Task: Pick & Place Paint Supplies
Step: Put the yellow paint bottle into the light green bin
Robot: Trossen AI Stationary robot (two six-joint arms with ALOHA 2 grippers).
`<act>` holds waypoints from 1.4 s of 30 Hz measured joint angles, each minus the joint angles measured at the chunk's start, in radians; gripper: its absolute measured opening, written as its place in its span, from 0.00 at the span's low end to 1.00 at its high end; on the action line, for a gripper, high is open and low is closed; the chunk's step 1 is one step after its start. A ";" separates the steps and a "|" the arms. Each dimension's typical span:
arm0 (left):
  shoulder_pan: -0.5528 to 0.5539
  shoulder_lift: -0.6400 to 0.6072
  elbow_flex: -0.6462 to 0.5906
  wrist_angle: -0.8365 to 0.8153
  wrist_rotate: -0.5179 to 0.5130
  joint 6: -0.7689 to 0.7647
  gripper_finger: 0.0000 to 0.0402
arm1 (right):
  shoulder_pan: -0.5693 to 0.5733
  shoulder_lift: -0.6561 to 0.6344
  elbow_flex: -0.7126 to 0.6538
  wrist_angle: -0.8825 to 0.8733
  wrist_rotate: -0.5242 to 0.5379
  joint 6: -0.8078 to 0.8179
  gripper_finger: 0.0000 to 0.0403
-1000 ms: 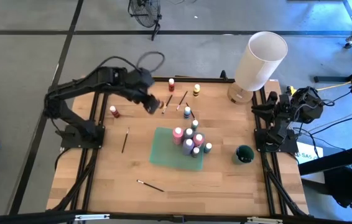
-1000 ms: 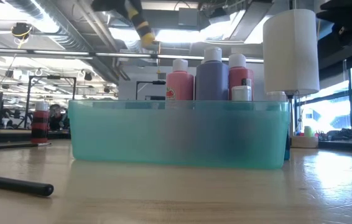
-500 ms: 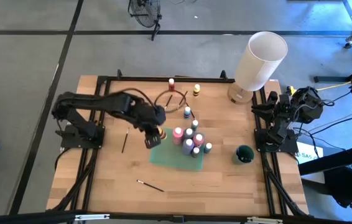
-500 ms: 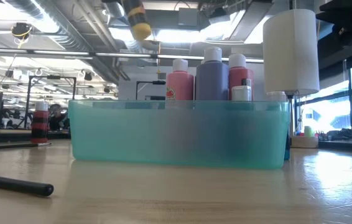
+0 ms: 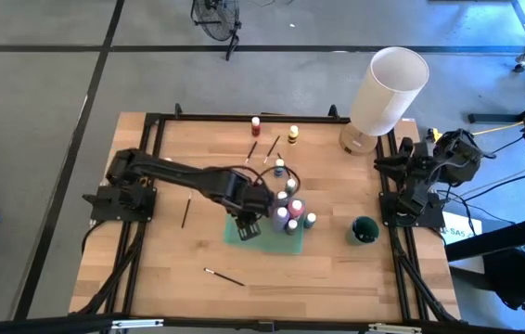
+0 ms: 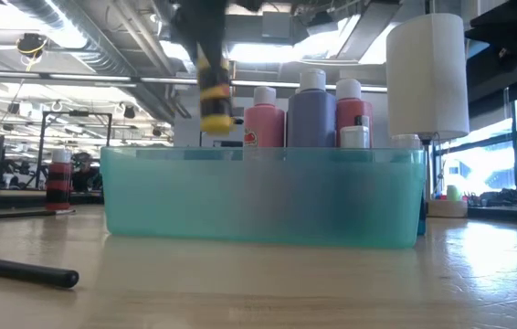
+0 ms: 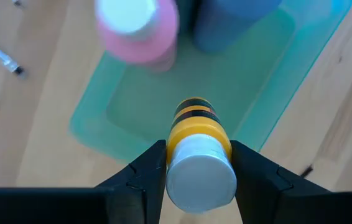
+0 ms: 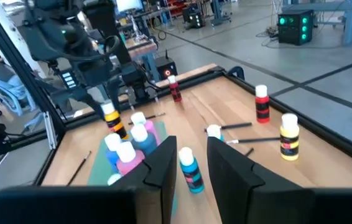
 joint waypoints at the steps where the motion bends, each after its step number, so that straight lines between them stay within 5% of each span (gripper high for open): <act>1: -0.002 0.012 0.000 0.016 -0.002 0.000 0.36 | 0.000 0.000 0.000 -0.018 -0.001 0.015 0.23; 22: -0.015 0.130 -0.001 0.098 -0.040 0.057 0.36 | 0.000 0.000 0.000 -0.077 -0.106 0.088 0.23; 42: -0.014 0.156 -0.001 0.099 0.040 -0.309 0.36 | 0.000 0.000 0.000 -0.080 -0.106 0.088 0.23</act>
